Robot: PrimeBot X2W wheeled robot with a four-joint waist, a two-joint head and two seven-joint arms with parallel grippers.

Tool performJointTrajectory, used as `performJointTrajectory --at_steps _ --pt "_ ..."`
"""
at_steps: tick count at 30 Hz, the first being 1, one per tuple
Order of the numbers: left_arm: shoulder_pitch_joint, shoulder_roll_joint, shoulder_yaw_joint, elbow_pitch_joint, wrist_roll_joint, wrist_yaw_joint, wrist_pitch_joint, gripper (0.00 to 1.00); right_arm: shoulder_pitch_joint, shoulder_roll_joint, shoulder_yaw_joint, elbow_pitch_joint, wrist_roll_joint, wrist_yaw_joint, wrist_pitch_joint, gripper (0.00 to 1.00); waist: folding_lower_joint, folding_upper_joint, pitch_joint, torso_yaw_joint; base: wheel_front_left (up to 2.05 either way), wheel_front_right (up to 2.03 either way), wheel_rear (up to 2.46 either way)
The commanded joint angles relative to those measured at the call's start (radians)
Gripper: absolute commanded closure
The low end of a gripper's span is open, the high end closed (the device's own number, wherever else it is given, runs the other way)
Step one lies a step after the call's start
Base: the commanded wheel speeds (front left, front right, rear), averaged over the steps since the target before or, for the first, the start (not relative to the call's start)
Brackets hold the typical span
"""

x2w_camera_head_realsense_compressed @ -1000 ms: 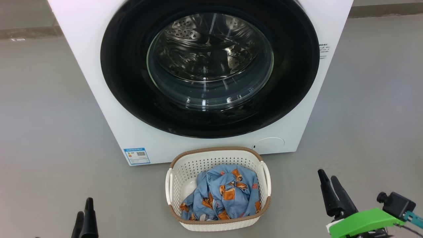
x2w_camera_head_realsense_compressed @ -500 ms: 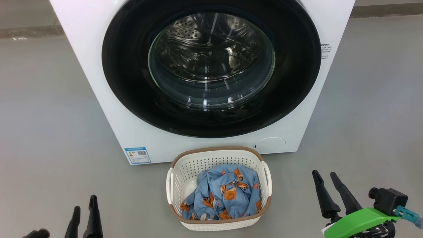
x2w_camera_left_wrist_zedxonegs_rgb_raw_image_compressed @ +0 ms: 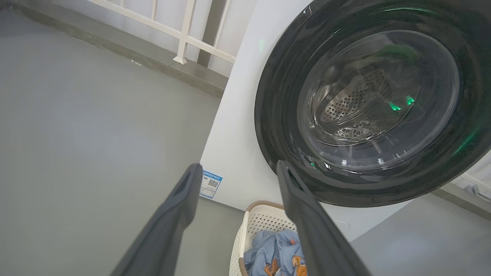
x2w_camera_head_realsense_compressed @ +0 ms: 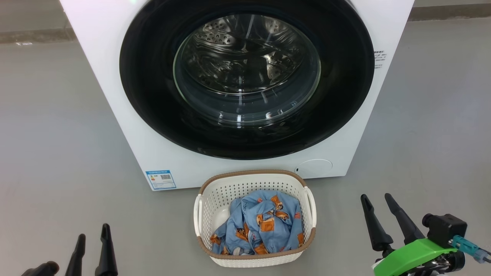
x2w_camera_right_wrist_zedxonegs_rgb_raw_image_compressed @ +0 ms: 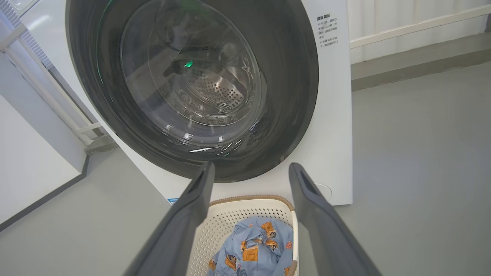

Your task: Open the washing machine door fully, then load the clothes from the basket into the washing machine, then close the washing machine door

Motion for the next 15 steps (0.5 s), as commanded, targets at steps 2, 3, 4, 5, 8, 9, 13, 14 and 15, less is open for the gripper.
performJointTrajectory --at_steps 2,3,4,5,8,9,13,14,15 --pt "-0.023 0.018 0.031 -0.023 0.046 -0.008 -0.019 0.00 -0.028 -0.005 0.016 -0.019 -0.050 -0.001 -0.018 0.00 0.0000 0.0000 0.000 0.000 0.00 0.00 0.00" --pt "-0.022 0.018 0.032 -0.021 0.059 -0.008 -0.022 0.00 -0.027 -0.006 0.017 -0.017 -0.063 -0.001 -0.021 0.00 0.0000 0.0000 0.000 0.000 0.00 0.00 0.00" --pt "-0.021 0.018 0.033 -0.020 0.072 -0.008 -0.025 0.00 -0.027 -0.006 0.018 -0.015 -0.075 -0.001 -0.024 0.00 0.0000 0.0000 0.000 0.000 0.00 0.00 0.00" --pt "-0.021 0.019 0.032 -0.017 0.085 -0.008 -0.028 0.00 -0.027 -0.007 0.019 -0.014 -0.086 -0.001 -0.027 0.00 0.0000 0.0000 0.001 0.000 0.00 0.00 0.00" --pt "-0.020 0.022 0.033 -0.013 0.125 -0.009 -0.037 0.00 -0.028 -0.009 0.019 -0.010 -0.123 -0.001 -0.036 0.00 0.0000 0.0000 0.003 0.000 0.00 0.00 0.00" --pt "-0.020 0.024 0.034 -0.012 0.138 -0.009 -0.040 0.00 -0.028 -0.010 0.019 -0.010 -0.135 -0.001 -0.039 0.00 0.0000 0.0000 0.004 0.000 0.00 0.00 0.00" --pt "-0.022 0.028 0.039 -0.009 0.189 -0.009 -0.052 0.00 -0.030 -0.009 0.015 -0.009 -0.183 -0.001 -0.051 0.00 0.0000 0.0000 0.007 0.000 0.00 0.00 0.00" --pt "-0.023 0.028 0.040 -0.009 0.201 -0.009 -0.055 0.00 -0.030 -0.008 0.013 -0.010 -0.194 -0.001 -0.054 0.00 0.0000 0.0000 0.008 0.000 0.00 0.00 0.00" --pt "-0.023 0.029 0.042 -0.009 0.213 -0.009 -0.058 0.00 -0.031 -0.009 0.012 -0.010 -0.206 -0.001 -0.057 0.00 0.0000 0.0000 0.008 0.000 0.00 0.00 0.00"
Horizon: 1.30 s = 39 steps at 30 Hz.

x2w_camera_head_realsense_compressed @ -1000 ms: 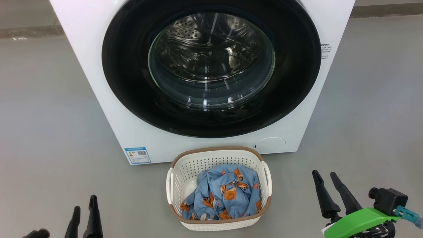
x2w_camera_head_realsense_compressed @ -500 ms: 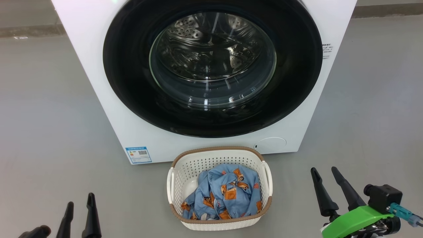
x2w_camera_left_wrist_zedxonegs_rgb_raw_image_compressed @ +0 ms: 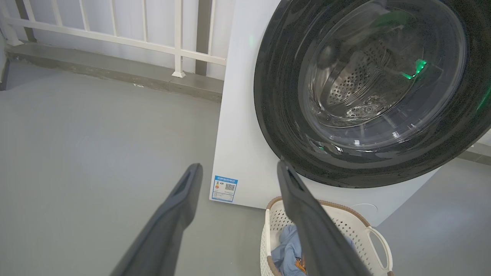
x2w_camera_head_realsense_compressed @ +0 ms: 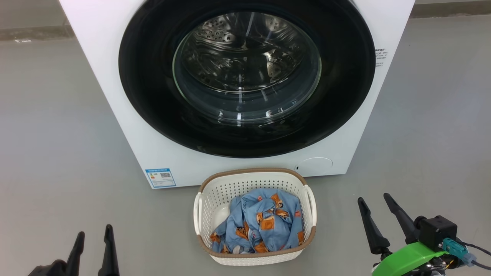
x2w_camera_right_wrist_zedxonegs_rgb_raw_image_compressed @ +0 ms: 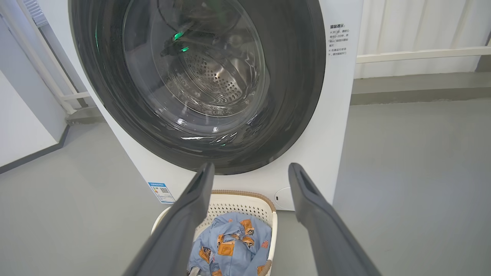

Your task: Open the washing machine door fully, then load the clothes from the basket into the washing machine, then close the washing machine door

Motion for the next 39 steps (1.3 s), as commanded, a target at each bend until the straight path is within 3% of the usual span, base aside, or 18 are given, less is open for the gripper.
performJointTrajectory --at_steps 1,12,30,39 --pt "-0.024 0.026 0.035 -0.020 0.036 -0.005 -0.019 0.00 -0.031 -0.008 0.014 -0.024 -0.037 -0.001 -0.019 0.00 0.0000 -0.0001 0.001 0.000 0.00 0.00 0.00" --pt "-0.024 0.030 0.059 -0.020 0.170 -0.006 -0.055 0.00 -0.029 -0.002 0.001 -0.022 -0.169 -0.001 -0.054 0.00 0.0000 -0.0001 0.003 0.004 0.00 0.00 0.00" --pt "-0.022 0.026 0.061 -0.022 0.174 -0.006 -0.056 0.00 -0.024 0.005 -0.008 -0.019 -0.165 -0.001 -0.055 0.00 0.0000 -0.0001 0.002 0.003 0.01 0.01 -0.02" --pt "-0.020 0.028 0.064 -0.031 0.184 -0.006 -0.056 0.00 -0.022 0.007 -0.003 -0.018 -0.164 -0.001 -0.055 0.00 0.0000 -0.0001 0.005 -0.002 0.50 0.50 -1.01"
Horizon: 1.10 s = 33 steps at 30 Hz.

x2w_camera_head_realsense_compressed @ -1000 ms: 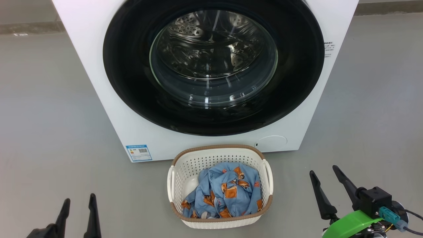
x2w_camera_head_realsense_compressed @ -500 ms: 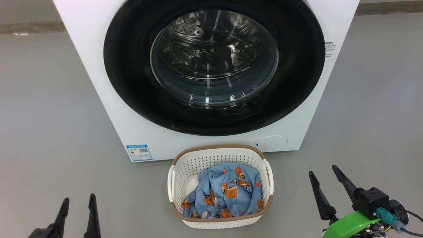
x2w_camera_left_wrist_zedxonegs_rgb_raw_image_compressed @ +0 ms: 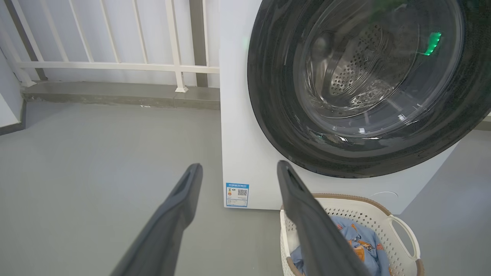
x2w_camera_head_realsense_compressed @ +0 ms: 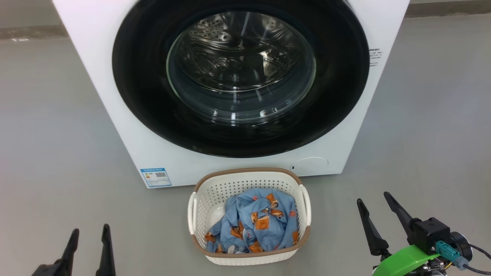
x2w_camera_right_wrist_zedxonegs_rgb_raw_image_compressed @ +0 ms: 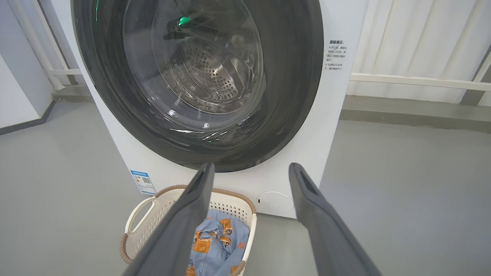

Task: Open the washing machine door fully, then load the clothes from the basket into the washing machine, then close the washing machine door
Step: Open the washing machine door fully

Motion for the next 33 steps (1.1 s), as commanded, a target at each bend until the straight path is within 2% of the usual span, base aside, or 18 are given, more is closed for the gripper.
performJointTrajectory --at_steps 1,20,33 --pt "-0.021 0.022 0.036 -0.027 0.005 -0.003 -0.010 0.00 -0.022 -0.004 0.024 -0.020 0.002 -0.001 -0.012 0.00 0.0000 0.0000 0.001 -0.001 0.90 0.90 -1.80" --pt "-0.030 0.022 0.056 -0.057 0.003 -0.003 -0.010 0.00 -0.022 0.008 0.018 -0.023 0.003 -0.001 -0.012 0.00 0.0000 0.0000 0.020 -0.016 1.12 1.12 -2.25" --pt "-0.033 0.016 0.055 -0.049 0.007 -0.003 -0.010 0.00 -0.023 0.013 0.016 -0.032 0.002 -0.001 -0.012 0.00 0.0000 0.0000 0.027 -0.017 0.27 0.27 -0.54"
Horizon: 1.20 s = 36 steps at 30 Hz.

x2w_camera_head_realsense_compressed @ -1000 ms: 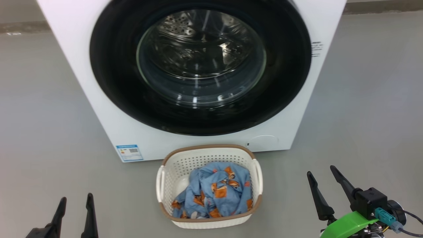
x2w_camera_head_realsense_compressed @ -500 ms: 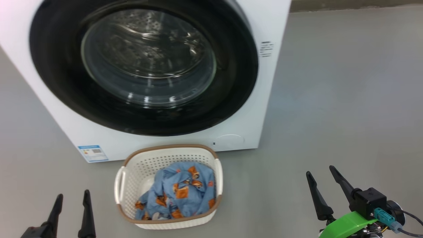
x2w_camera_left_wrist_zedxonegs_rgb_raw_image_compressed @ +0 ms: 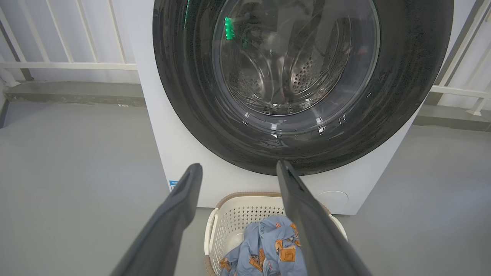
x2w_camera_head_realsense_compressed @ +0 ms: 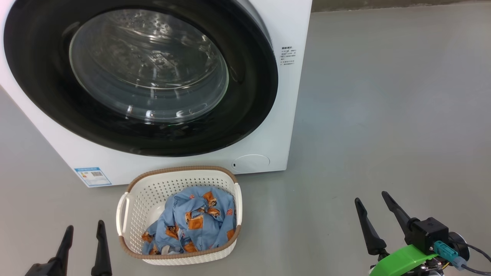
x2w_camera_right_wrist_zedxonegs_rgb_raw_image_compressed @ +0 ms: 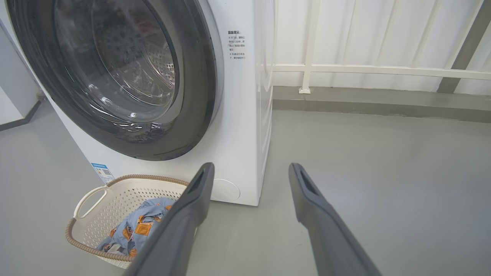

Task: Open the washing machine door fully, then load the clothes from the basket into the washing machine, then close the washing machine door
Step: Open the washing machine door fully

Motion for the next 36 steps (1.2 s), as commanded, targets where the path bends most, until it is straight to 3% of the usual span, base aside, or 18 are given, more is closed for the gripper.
performJointTrajectory --at_steps 1,15,16,17,28,36 --pt "-0.032 0.020 0.032 -0.021 0.005 -0.003 -0.009 0.00 -0.023 -0.003 0.021 -0.028 0.001 -0.001 -0.012 0.00 0.0000 -0.0001 0.000 0.000 0.00 0.00 0.00" --pt "-0.033 0.018 0.029 -0.016 -0.001 -0.003 -0.009 0.00 -0.023 -0.004 0.021 -0.030 -0.001 -0.001 -0.012 0.00 0.0000 -0.0001 0.001 0.005 0.00 0.00 0.00" --pt "-0.033 0.018 0.029 -0.016 -0.001 -0.003 -0.009 0.00 -0.023 -0.004 0.024 -0.029 0.003 -0.001 -0.012 0.18 0.0000 -0.0001 0.001 0.005 0.00 0.00 0.00" --pt "-0.033 0.017 0.029 -0.015 -0.002 -0.003 -0.009 0.00 -0.023 -0.005 0.031 -0.028 0.011 -0.001 -0.012 1.00 0.0000 -0.0001 0.001 0.006 0.00 0.00 0.00" --pt "-0.032 0.015 0.028 -0.013 -0.012 -0.003 -0.009 0.00 -0.025 -0.012 0.042 -0.028 0.031 -0.001 -0.012 1.00 -0.0001 -0.0001 0.001 0.009 0.00 0.00 0.00" --pt "-0.028 0.014 0.028 -0.011 -0.021 -0.003 -0.009 0.00 -0.014 0.027 -0.019 -0.012 0.186 -0.001 -0.012 1.00 -0.0001 -0.0001 0.001 0.014 0.00 0.00 0.00"
